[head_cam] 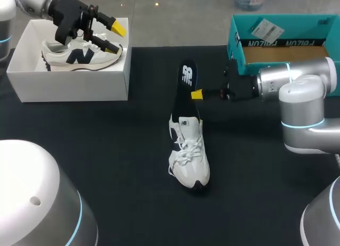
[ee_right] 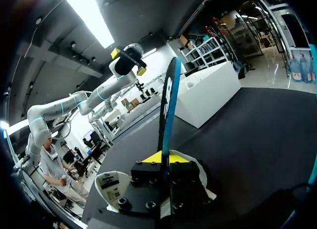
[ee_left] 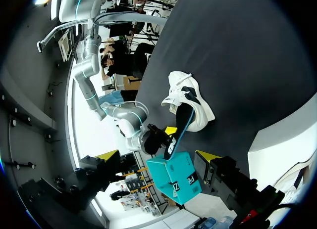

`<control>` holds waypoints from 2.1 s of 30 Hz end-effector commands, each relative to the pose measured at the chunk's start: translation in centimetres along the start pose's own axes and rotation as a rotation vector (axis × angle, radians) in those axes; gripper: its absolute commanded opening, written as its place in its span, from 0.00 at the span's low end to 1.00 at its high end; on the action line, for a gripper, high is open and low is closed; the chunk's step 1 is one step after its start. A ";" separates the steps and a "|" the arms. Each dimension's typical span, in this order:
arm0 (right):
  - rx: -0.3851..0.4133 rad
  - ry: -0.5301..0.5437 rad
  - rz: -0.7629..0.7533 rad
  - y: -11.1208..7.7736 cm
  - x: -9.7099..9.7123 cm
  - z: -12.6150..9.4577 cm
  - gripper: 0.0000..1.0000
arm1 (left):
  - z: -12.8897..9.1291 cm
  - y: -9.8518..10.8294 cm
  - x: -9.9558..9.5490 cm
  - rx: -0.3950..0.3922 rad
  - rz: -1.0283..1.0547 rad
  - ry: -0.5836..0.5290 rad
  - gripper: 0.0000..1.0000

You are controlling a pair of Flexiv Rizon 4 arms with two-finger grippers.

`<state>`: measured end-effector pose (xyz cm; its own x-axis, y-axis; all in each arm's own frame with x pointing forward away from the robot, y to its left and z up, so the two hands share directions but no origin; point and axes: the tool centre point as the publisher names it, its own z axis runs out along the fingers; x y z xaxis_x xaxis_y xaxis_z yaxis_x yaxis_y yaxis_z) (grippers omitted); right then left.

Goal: Take the shoe out of the shoebox, open the shoe tongue, remove and reinsert the insole, then place the shoe into the shoebox

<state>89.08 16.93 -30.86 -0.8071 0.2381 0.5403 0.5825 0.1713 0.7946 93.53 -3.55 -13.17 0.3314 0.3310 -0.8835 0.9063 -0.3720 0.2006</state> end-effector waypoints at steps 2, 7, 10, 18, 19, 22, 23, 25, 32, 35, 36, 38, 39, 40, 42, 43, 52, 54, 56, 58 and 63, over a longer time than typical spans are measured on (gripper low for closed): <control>0.027 -0.005 0.016 0.0 0.4 0.4 0.00 | 0.0 0.0 0.0 0.001 0.001 0.002 1.00; 0.116 0.010 0.040 -1.4 1.1 0.6 0.00 | 0.0 0.0 0.0 0.001 0.001 0.002 1.00; 0.109 0.012 0.057 -2.4 1.7 0.8 0.00 | 0.0 0.0 0.0 0.001 0.001 0.002 1.00; 0.120 0.017 0.116 -4.8 3.1 1.2 0.00 | 0.0 0.0 0.0 0.001 0.001 0.002 1.00; 0.122 0.018 0.120 -5.0 3.3 1.3 0.00 | 0.0 0.0 0.0 0.001 0.001 0.002 1.00; 0.110 0.023 0.138 -5.6 3.4 1.4 0.00 | 0.0 0.0 0.0 0.001 0.001 0.002 1.00; 0.110 0.024 0.140 -5.7 3.4 1.4 0.00 | 0.0 0.0 0.0 0.001 0.001 0.002 1.00; 0.109 0.024 0.137 -5.6 3.4 1.5 0.00 | 0.0 0.0 0.0 0.001 0.001 0.002 1.00; 0.089 -0.006 0.063 -2.7 2.9 0.9 0.33 | 0.0 0.0 0.0 0.001 0.001 0.002 1.00; 0.086 -0.004 0.046 -1.6 2.4 0.8 0.29 | 0.0 0.0 0.0 0.001 0.001 0.002 1.00; 0.087 -0.003 0.043 -1.4 2.3 0.9 0.27 | 0.0 0.0 0.0 0.001 0.001 0.002 1.00; 0.090 0.001 0.036 -1.1 2.0 1.0 0.22 | 0.0 0.0 0.0 0.001 0.001 0.002 1.00; 0.091 0.002 0.035 -1.0 1.8 1.0 0.22 | 0.0 0.0 0.0 0.001 0.001 0.002 1.00; 0.091 0.003 0.033 -1.0 1.8 1.1 0.20 | 0.0 0.0 0.0 0.001 0.001 0.002 1.00; 0.094 0.005 0.032 -1.0 1.6 1.2 0.19 | 0.0 0.0 0.0 0.001 0.001 0.002 1.00; 0.095 0.006 0.032 -1.0 1.5 1.3 0.16 | 0.0 0.0 0.0 0.001 0.001 0.002 1.00; 0.129 -0.031 0.097 -2.8 1.2 1.3 0.00 | 0.0 0.0 0.0 0.001 0.001 0.002 1.00; 0.140 -0.031 0.115 -3.6 1.4 1.4 0.00 | 0.0 0.0 0.0 0.001 0.001 0.002 1.00; 0.138 -0.026 0.130 -4.2 1.9 1.5 0.00 | 0.0 0.0 0.0 0.001 0.001 0.002 1.00; 0.134 -0.026 0.144 -4.8 2.4 1.5 0.00 | 0.0 0.0 0.0 0.001 0.001 0.002 1.00; 0.128 -0.019 0.181 -6.5 3.5 1.5 0.00 | 0.0 0.0 0.0 0.001 0.001 0.002 1.00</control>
<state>83.75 18.14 -34.33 -0.6902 0.2830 0.6660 0.7236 0.2603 0.6393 93.53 -3.55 -13.17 0.3314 0.3310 -0.8835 0.9063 -0.3721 0.2006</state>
